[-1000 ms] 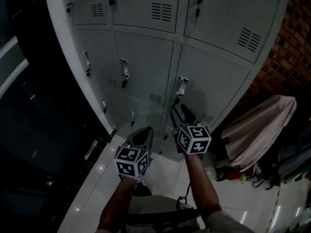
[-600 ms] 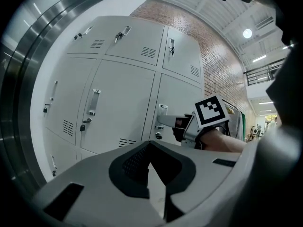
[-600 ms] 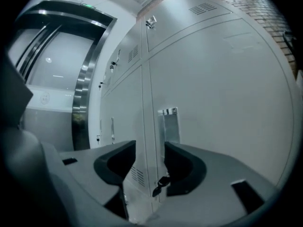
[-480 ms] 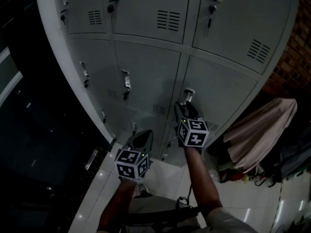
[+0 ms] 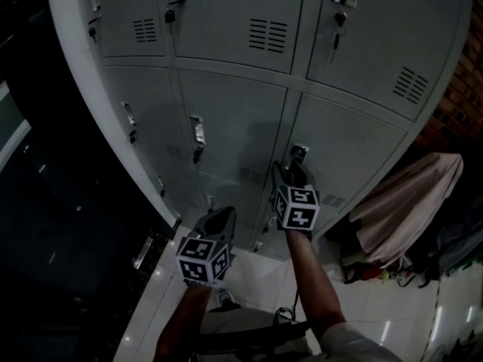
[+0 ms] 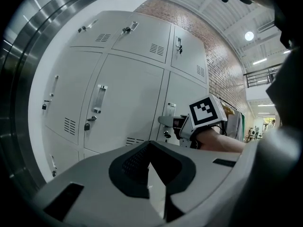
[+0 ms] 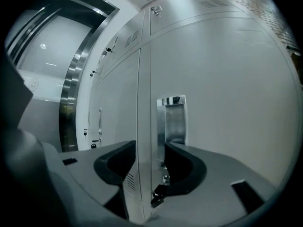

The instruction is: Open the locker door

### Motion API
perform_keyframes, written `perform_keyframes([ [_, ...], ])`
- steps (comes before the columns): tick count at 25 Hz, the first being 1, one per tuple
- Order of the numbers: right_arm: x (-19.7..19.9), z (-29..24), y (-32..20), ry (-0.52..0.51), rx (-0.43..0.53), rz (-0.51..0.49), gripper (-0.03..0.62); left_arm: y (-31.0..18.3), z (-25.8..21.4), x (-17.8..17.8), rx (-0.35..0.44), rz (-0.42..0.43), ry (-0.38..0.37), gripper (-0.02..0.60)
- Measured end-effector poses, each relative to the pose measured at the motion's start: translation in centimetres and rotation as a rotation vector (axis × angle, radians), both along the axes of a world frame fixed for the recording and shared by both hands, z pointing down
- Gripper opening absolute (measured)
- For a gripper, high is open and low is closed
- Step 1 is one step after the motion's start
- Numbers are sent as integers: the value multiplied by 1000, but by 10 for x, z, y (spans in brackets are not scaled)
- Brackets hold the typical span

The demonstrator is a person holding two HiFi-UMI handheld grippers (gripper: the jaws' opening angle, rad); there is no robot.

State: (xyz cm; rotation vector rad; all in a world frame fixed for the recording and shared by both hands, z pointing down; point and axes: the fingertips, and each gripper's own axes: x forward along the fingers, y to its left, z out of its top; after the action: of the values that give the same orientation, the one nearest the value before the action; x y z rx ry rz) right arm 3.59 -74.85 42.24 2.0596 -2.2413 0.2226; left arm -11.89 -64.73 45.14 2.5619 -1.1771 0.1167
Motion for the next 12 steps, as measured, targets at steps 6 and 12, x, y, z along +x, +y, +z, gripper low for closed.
perform_keyframes([
  [6, -14, -3, 28, 45, 9, -22, 183, 3, 5, -4, -21, -17, 24, -2],
  [12, -25, -6, 70, 36, 32, -74, 176, 20, 5, 11, -18, -15, 25, -2],
])
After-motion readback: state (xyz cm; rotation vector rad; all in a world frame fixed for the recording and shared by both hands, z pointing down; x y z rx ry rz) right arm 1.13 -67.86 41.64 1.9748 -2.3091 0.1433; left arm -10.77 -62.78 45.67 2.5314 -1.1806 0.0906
